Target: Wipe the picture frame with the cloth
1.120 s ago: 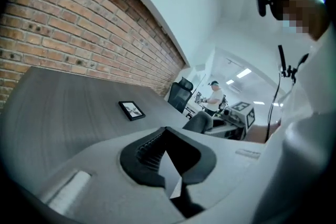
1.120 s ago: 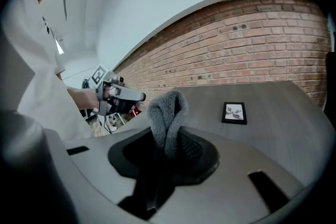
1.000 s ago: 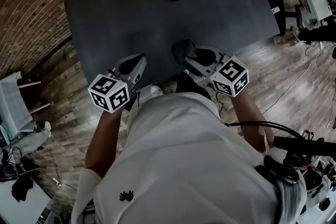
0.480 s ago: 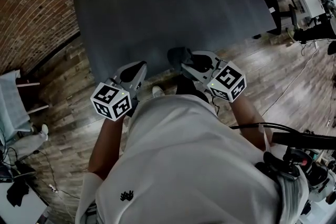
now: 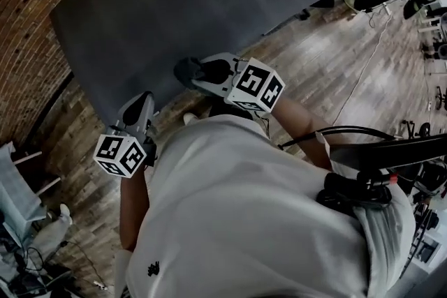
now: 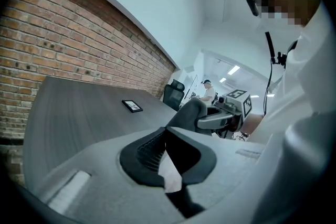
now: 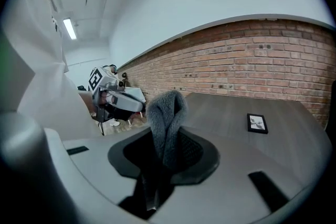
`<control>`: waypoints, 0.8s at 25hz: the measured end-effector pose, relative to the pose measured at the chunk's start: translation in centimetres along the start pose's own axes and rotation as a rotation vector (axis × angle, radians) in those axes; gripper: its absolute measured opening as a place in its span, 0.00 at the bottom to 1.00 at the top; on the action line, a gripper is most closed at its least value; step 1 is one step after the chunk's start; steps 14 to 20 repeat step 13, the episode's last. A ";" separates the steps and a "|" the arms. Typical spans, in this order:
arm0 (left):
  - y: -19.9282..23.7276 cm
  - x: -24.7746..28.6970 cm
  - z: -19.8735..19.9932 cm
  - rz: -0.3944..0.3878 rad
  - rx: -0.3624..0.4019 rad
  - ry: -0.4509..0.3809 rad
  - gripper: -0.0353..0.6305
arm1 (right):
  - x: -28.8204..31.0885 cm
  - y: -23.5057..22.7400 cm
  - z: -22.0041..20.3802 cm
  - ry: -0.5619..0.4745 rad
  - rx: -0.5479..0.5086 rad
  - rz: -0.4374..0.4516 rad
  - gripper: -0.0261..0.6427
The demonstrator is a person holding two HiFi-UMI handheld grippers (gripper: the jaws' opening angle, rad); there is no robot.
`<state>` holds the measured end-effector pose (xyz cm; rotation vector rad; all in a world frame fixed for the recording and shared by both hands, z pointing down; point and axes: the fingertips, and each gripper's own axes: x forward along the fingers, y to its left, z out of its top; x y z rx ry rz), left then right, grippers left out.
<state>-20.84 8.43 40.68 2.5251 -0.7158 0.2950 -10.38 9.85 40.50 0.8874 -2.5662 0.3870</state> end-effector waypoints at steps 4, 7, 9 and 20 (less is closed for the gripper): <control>-0.9 0.1 0.0 0.009 0.009 0.010 0.07 | -0.8 0.5 0.2 -0.005 -0.007 0.006 0.19; -1.2 -0.1 0.1 0.001 0.008 0.017 0.07 | -1.4 0.7 0.2 -0.003 0.003 -0.007 0.19; -1.6 -0.1 -0.2 -0.006 0.010 0.023 0.07 | -1.9 0.9 -0.1 -0.002 0.010 -0.016 0.19; -3.2 0.2 -1.5 -0.017 0.012 0.035 0.07 | -3.5 1.4 -1.5 0.012 0.024 -0.032 0.19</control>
